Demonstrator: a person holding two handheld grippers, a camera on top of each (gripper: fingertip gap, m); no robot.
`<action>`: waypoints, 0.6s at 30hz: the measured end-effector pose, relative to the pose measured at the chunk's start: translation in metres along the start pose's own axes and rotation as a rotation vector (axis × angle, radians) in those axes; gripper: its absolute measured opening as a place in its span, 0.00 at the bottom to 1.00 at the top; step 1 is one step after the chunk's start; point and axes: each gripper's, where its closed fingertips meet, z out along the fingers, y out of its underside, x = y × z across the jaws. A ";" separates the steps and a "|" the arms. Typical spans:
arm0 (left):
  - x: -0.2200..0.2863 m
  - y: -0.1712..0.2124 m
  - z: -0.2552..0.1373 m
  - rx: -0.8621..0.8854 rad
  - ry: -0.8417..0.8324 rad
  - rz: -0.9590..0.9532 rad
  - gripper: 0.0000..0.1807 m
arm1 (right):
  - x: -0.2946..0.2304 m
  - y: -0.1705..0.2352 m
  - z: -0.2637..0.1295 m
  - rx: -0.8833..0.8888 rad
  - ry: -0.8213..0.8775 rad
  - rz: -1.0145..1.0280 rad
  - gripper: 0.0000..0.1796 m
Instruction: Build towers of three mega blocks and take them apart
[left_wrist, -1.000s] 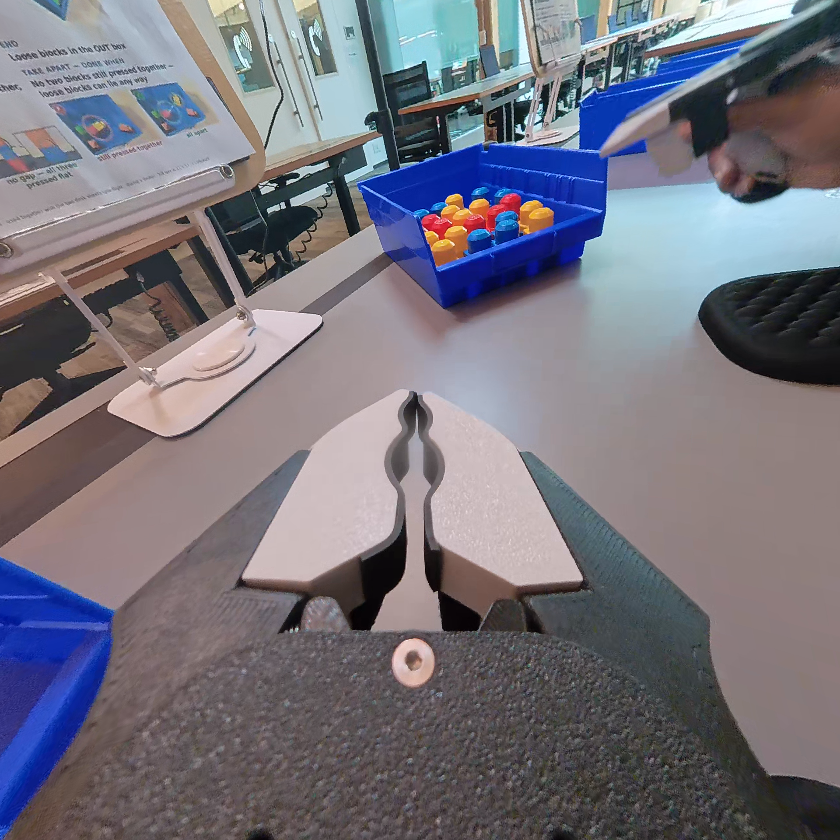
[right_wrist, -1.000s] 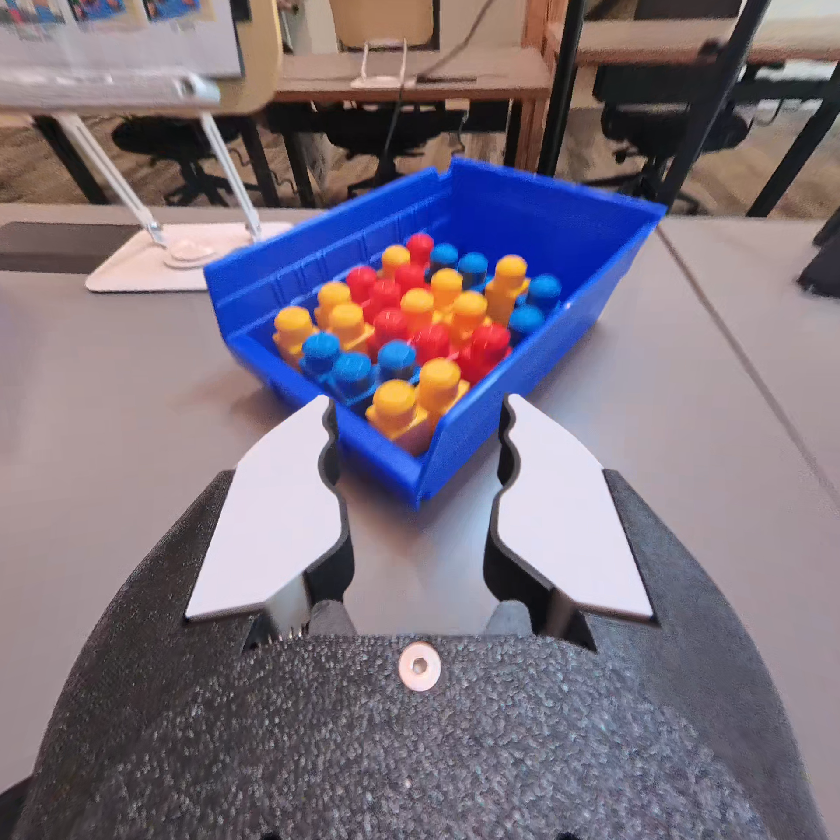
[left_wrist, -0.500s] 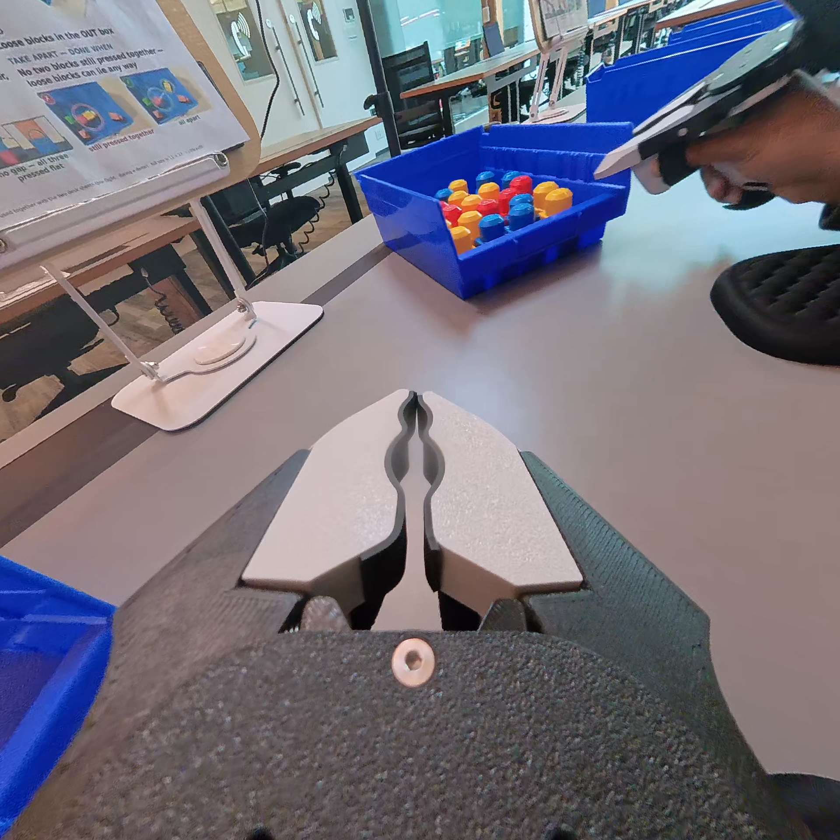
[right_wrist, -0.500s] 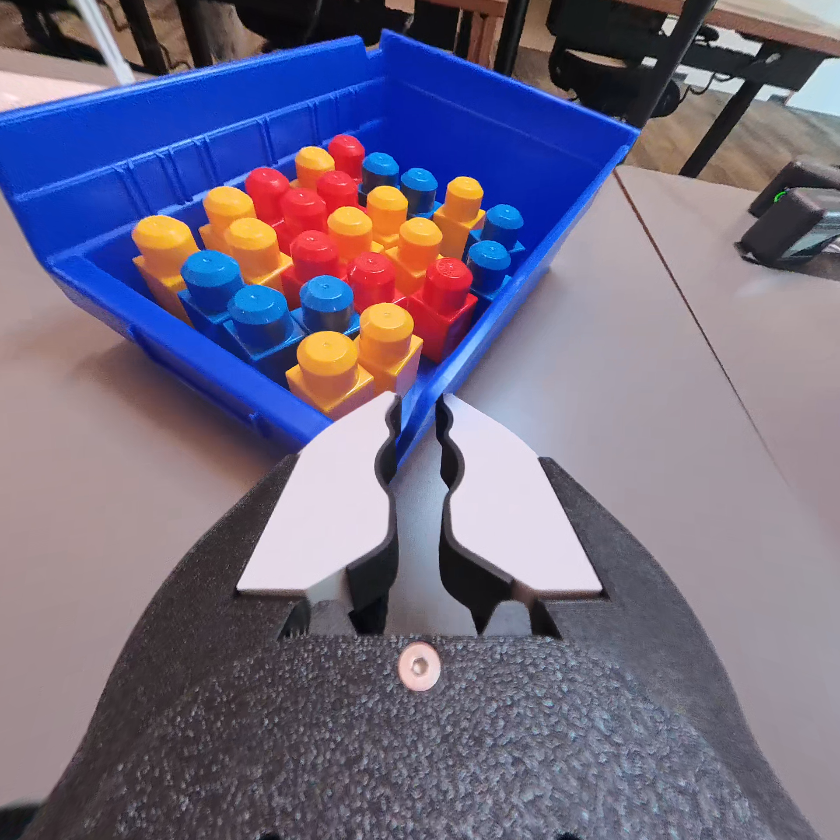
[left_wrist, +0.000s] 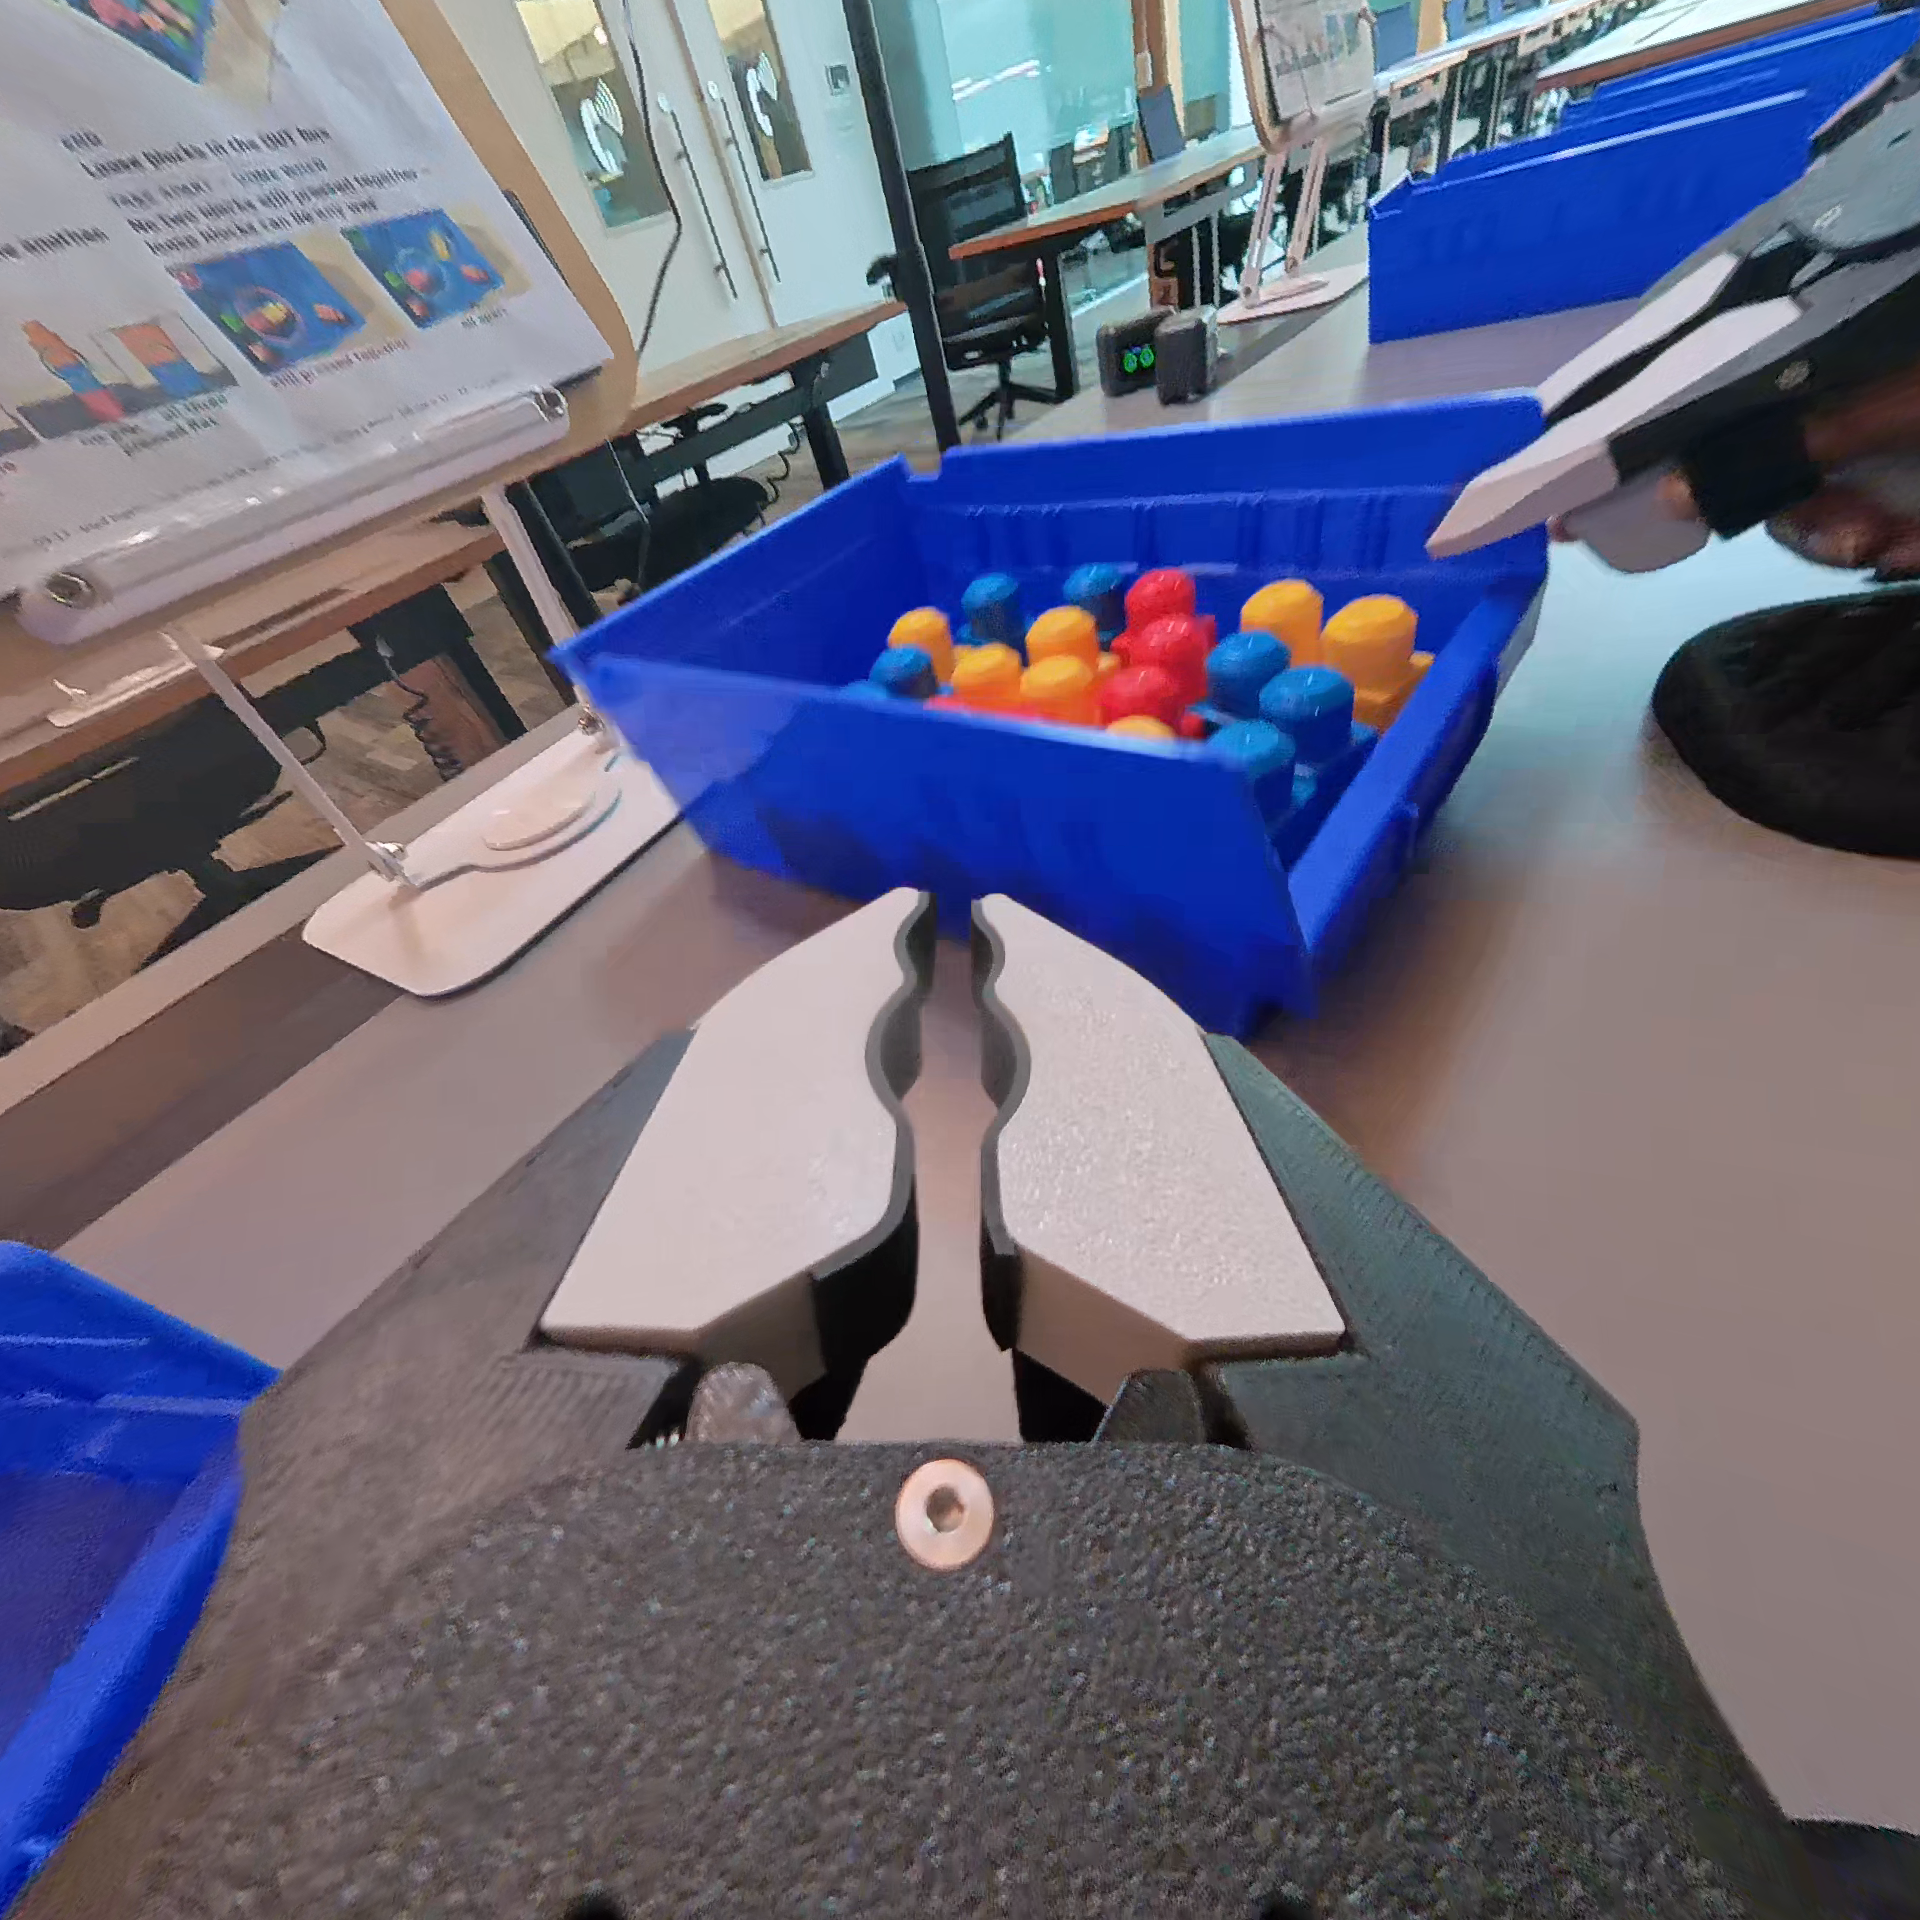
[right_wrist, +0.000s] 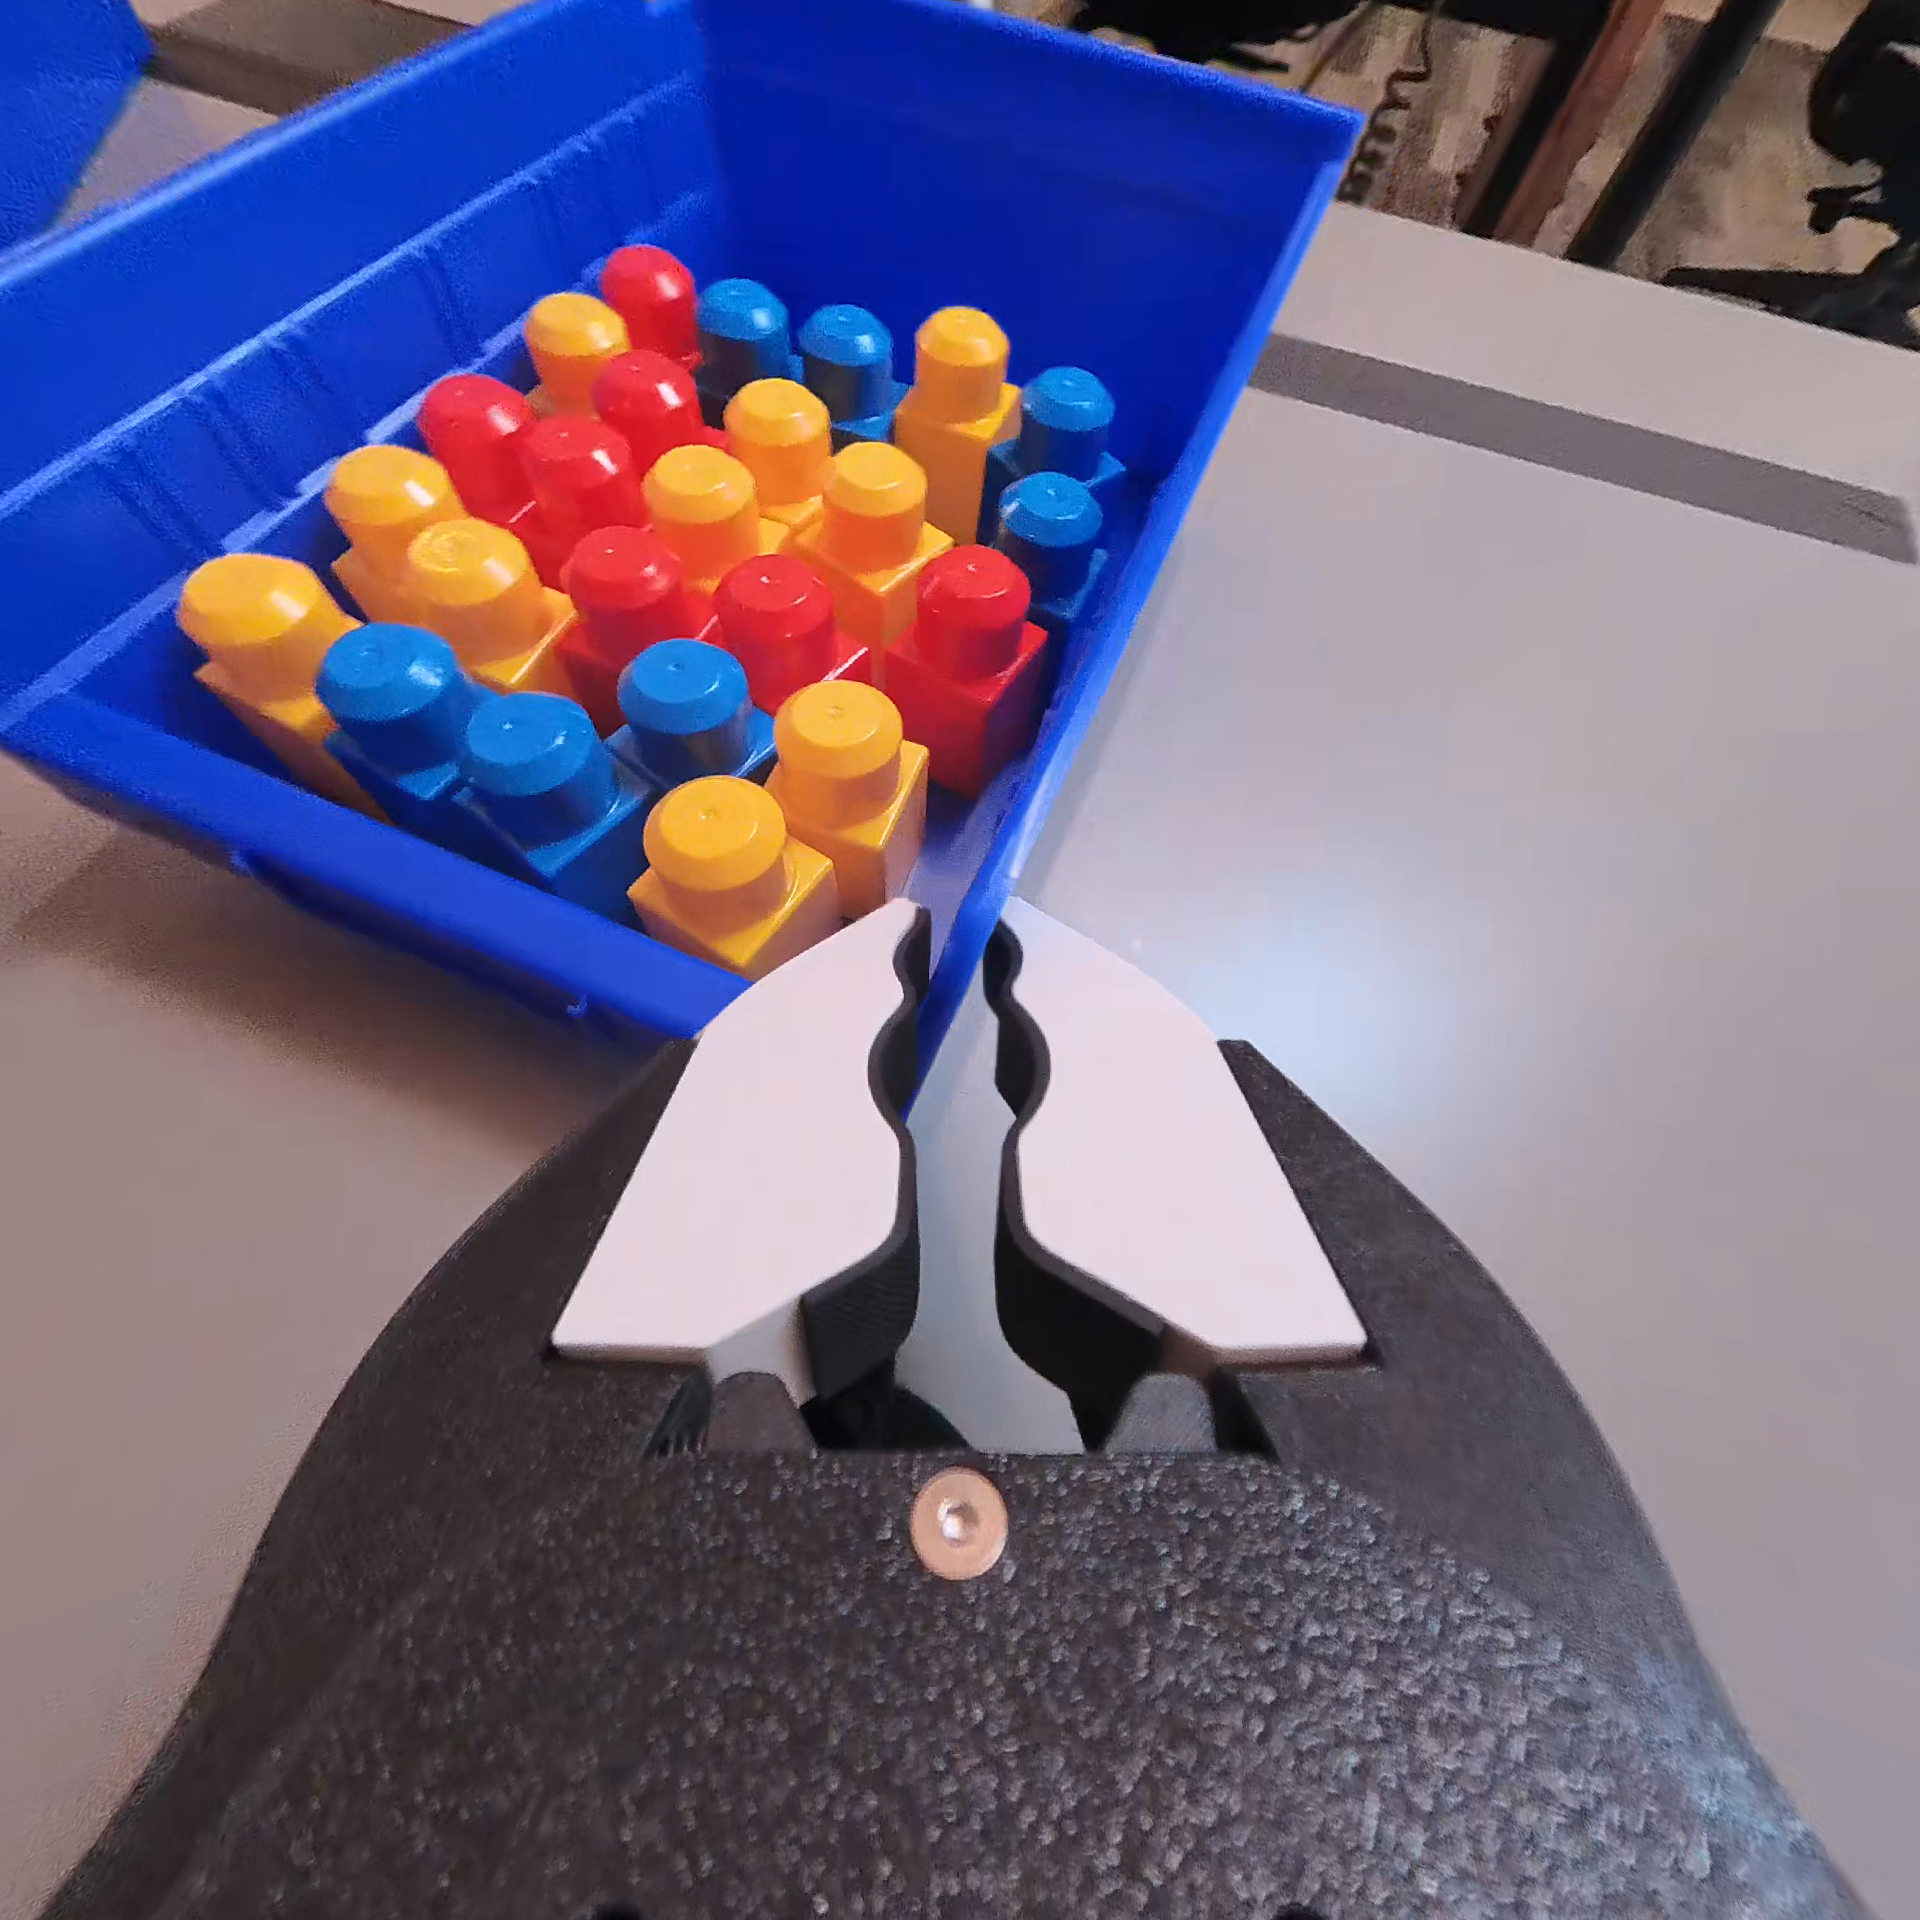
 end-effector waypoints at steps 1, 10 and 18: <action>-0.001 -0.003 -0.002 0.014 -0.005 -0.005 0.04 | -0.009 -0.004 0.006 0.001 -0.003 -0.004 0.05; 0.002 -0.028 -0.019 0.099 -0.013 -0.037 0.12 | -0.056 -0.014 0.020 0.062 -0.102 -0.067 0.10; -0.035 -0.030 -0.057 0.056 -0.284 0.029 0.15 | -0.057 -0.020 0.013 0.120 -0.164 -0.018 0.20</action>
